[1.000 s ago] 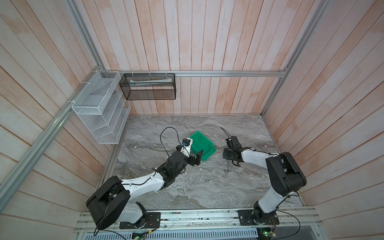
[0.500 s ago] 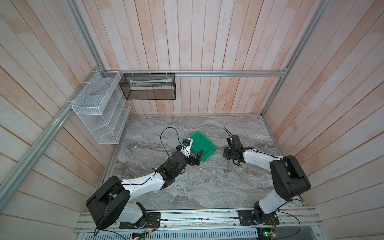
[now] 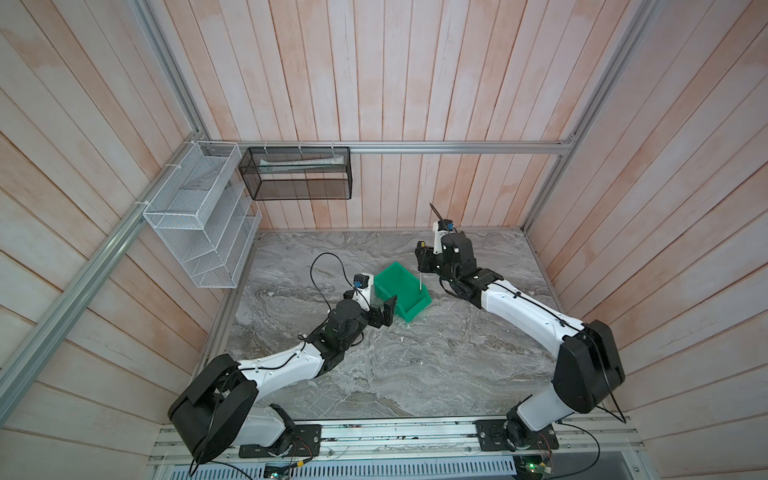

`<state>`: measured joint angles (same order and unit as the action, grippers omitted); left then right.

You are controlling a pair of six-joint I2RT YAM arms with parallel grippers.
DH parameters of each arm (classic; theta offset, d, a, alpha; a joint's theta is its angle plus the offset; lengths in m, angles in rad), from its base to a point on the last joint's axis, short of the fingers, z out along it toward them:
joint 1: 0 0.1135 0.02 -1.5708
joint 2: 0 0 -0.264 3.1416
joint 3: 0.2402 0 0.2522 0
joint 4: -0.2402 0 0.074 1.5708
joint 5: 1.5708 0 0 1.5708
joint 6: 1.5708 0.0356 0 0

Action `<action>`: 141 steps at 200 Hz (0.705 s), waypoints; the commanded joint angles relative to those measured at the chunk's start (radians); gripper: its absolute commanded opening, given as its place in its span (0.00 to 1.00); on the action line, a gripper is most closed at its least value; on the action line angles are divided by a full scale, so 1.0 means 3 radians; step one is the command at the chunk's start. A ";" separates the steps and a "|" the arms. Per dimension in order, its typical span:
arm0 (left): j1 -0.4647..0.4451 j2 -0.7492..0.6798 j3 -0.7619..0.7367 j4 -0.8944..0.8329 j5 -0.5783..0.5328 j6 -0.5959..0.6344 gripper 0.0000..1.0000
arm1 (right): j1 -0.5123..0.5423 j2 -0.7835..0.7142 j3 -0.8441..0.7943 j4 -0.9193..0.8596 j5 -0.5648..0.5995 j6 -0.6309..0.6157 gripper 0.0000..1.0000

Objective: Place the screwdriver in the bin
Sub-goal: 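Lift the screwdriver upright with the right gripper and carry it over the green bin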

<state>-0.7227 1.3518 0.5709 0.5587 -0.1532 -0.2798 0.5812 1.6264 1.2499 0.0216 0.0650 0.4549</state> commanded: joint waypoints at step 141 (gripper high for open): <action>0.0282 -0.0090 -0.0169 0.0170 0.0275 -0.0345 1.00 | 0.0217 0.1088 0.0377 0.0221 0.0261 -0.0303 0.14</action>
<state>-0.6422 1.3247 0.5308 0.5846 -0.0849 -0.3714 0.6373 1.9339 1.3582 0.0593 0.1154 0.3485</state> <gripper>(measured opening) 0.999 0.265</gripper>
